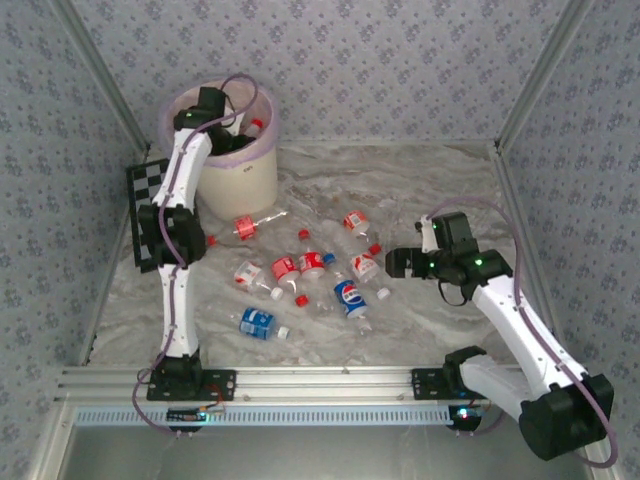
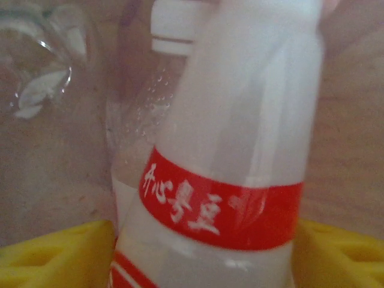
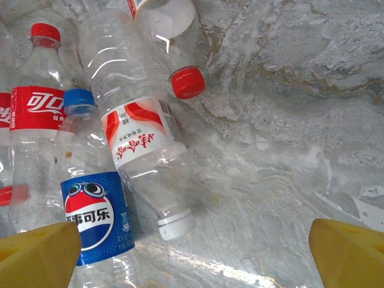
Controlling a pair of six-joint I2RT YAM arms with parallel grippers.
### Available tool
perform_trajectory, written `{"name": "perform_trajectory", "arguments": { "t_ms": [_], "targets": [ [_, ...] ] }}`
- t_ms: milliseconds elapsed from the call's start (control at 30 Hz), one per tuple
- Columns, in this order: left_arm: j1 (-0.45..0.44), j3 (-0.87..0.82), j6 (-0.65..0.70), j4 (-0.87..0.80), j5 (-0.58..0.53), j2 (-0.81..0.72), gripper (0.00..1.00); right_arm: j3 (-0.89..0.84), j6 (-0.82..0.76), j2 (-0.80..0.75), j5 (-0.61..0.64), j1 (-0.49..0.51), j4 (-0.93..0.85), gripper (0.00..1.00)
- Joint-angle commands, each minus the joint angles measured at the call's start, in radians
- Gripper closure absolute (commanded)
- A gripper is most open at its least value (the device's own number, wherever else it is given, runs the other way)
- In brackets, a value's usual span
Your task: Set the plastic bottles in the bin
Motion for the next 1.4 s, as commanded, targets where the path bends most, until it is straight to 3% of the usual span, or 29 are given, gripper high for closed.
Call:
{"name": "perform_trajectory", "arguments": {
  "t_ms": [0, 133, 467, 533, 600, 633, 833, 1000, 1167, 1367],
  "targets": [
    [-0.003, 0.002, 0.02, 0.002, 0.012, -0.049, 0.13, 0.001, 0.028, 0.015, -0.026, 0.007, 0.044, 0.0],
    [-0.003, 0.014, 0.027, 0.006, -0.001, -0.088, 0.04, 0.02, 0.036, 0.06, -0.026, 0.017, 0.066, 0.0],
    [-0.005, 0.093, 0.058, -0.033, 0.021, -0.168, 0.0, 0.066, 0.005, 0.156, 0.023, 0.085, 0.051, 0.0],
    [-0.004, 0.106, 0.069, -0.043, 0.006, -0.189, 0.0, 0.09, -0.006, 0.182, 0.052, 0.083, 0.05, 0.06],
    [-0.004, 0.106, 0.082, -0.055, -0.02, -0.217, 0.0, 0.125, -0.035, 0.221, 0.065, 0.08, 0.054, 0.27],
    [-0.003, 0.105, 0.089, -0.06, -0.028, -0.229, 0.0, 0.139, -0.047, 0.242, 0.069, 0.079, 0.059, 0.3],
    [-0.012, 0.067, 0.098, -0.087, -0.036, -0.32, 0.0, 0.248, -0.097, 0.428, 0.081, 0.064, 0.076, 0.31],
    [-0.049, -0.139, 0.082, -0.01, -0.05, -0.499, 0.0, 0.324, -0.12, 0.572, 0.079, 0.052, 0.099, 0.37],
    [-0.133, -0.527, 0.031, 0.174, -0.062, -0.799, 0.0, 0.409, -0.106, 0.69, 0.071, 0.057, 0.158, 0.37],
    [-0.248, -0.98, -0.118, 0.439, 0.047, -1.097, 0.01, 0.478, -0.11, 0.804, 0.053, 0.068, 0.164, 0.21]
  ]
}}
